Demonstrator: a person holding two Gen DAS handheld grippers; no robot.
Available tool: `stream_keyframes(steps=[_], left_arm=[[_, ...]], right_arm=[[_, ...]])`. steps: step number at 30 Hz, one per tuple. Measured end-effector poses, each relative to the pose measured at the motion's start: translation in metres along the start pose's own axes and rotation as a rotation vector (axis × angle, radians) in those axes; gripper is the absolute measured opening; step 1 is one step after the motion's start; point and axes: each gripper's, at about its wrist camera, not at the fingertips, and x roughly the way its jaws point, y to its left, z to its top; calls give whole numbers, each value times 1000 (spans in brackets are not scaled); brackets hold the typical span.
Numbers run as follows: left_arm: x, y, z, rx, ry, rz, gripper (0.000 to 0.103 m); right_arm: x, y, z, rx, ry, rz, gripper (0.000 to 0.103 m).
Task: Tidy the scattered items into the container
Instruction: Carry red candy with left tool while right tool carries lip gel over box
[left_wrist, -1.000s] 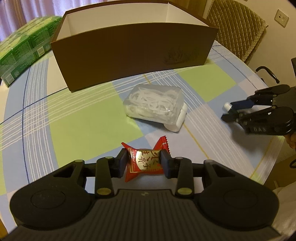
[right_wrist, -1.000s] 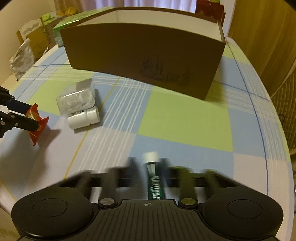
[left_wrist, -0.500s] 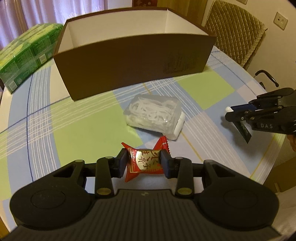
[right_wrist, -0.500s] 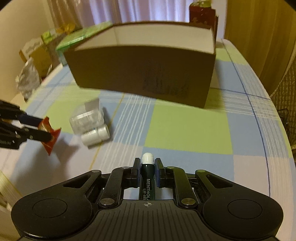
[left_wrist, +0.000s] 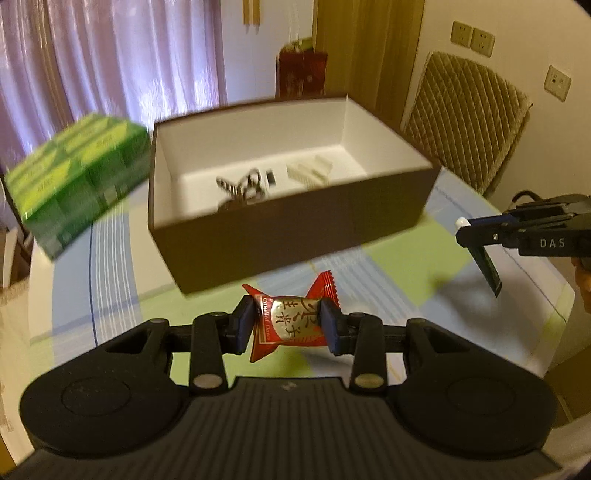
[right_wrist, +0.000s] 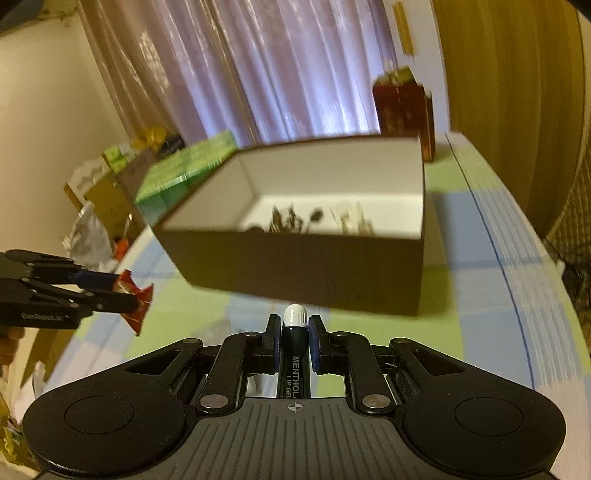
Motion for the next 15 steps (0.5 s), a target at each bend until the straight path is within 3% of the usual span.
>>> stream_keyframes(steps=[15], left_arm=[[23,4,97,78,-135,17,33]], right_arm=[[20,-14,100,-67,-132,31,18]])
